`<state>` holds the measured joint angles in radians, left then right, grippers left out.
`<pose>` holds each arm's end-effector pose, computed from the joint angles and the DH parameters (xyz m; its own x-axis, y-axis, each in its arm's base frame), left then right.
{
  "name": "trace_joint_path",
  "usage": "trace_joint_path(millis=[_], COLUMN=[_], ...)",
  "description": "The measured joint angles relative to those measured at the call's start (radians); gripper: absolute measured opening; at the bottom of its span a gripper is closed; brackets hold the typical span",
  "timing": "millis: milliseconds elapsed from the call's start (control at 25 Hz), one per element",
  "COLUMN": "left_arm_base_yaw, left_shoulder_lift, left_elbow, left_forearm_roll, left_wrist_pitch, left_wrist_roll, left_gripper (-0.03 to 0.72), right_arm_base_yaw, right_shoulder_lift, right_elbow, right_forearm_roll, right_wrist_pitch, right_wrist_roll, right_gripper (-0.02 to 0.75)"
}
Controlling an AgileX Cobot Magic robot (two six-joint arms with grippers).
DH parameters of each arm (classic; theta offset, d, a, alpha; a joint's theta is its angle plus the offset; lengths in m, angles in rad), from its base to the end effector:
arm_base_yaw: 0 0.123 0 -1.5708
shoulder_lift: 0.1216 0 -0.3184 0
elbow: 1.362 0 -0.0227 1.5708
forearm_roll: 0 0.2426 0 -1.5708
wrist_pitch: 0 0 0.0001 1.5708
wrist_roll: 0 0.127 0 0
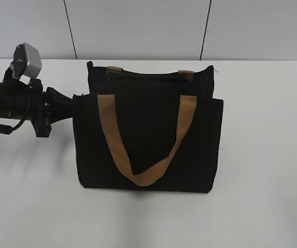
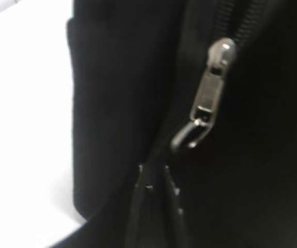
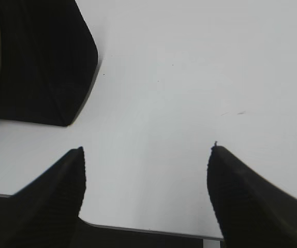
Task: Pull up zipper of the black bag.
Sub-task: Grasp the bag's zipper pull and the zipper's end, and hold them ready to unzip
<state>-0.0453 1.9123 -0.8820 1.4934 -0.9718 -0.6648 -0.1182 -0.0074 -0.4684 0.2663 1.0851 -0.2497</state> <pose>0.3467 -0.1203 0.1716 -0.1258 0.4008 -0.9075 0.9301 0.3659 0.0327 -0.0118 0.0312 0.2479 -0.4679 -0.0646 -0.8814 -0.1459 0.9893 0.0049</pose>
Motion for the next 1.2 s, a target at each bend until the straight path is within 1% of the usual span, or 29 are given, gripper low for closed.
trace_joint_path(millis=[80,120,160,240,360,400,480,560,680,800,840,920,960,1000,1040,1080,1200], left_arm_base_yaw=[0.0,0.0,0.0,0.0,0.0,0.0,-0.003,-0.021,-0.055,-0.082,-0.086,-0.087,-0.087,-0.087,-0.087,-0.087,-0.087], left_shoulder_lift=[0.0,0.0,0.0,0.0,0.0,0.0,0.0,0.003,0.028,0.072,0.084,0.099,0.1,0.101,0.1,0.098,0.062], left_elbow=[0.0,0.0,0.0,0.0,0.0,0.0,0.0,-0.001,-0.003,-0.013,-0.013,-0.014,-0.014,-0.014,-0.014,-0.014,-0.008], left_forearm_roll=[0.025,0.037,0.052,0.083,0.107,0.107,0.103,0.093,0.071,0.018,-0.015,-0.088,-0.104,-0.115,-0.116,-0.112,-0.108], left_wrist_pitch=[-0.016,-0.023,-0.028,-0.032,-0.033,-0.033,-0.031,-0.018,0.008,0.033,0.039,0.045,0.046,0.049,0.049,0.049,0.072], left_wrist_roll=[-0.008,-0.017,-0.022,-0.03,-0.037,-0.038,-0.041,-0.041,-0.025,0.008,0.024,0.049,0.053,0.055,0.056,0.056,0.056], left_gripper=[-0.01,0.004,0.035,0.13,0.336,0.387,0.435,0.453,0.441,0.365,0.322,0.206,0.146,0.065,0.034,0.023,0.022], right_arm_base_yaw=[0.0,0.0,0.0,0.0,0.0,0.0,0.0,0.0,0.0,0.0,0.0,0.0,0.0,0.0,0.0,0.0,0.0], right_shoulder_lift=[0.0,0.0,0.0,0.0,0.0,0.0,0.0,0.0,0.0,0.0,0.0,0.0,0.0,0.0,0.0,0.0,0.0], right_elbow=[0.0,0.0,0.0,0.0,0.0,0.0,0.0,0.0,0.0,0.0,0.0,0.0,0.0,0.0,0.0,0.0,0.0], right_forearm_roll=[0.0,0.0,0.0,0.0,0.0,0.0,0.0,0.0,0.0,0.0,0.0,0.0,0.0,0.0,0.0,0.0,0.0], right_wrist_pitch=[0.0,0.0,0.0,0.0,0.0,0.0,0.0,0.0,0.0,0.0,0.0,0.0,0.0,0.0,0.0,0.0,0.0], right_wrist_roll=[0.0,0.0,0.0,0.0,0.0,0.0,0.0,0.0,0.0,0.0,0.0,0.0,0.0,0.0,0.0,0.0,0.0], right_gripper=[0.557,0.557,0.557,0.557,0.557,0.557,0.557,0.557,0.557,0.557,0.557,0.557,0.557,0.557,0.557,0.557,0.557])
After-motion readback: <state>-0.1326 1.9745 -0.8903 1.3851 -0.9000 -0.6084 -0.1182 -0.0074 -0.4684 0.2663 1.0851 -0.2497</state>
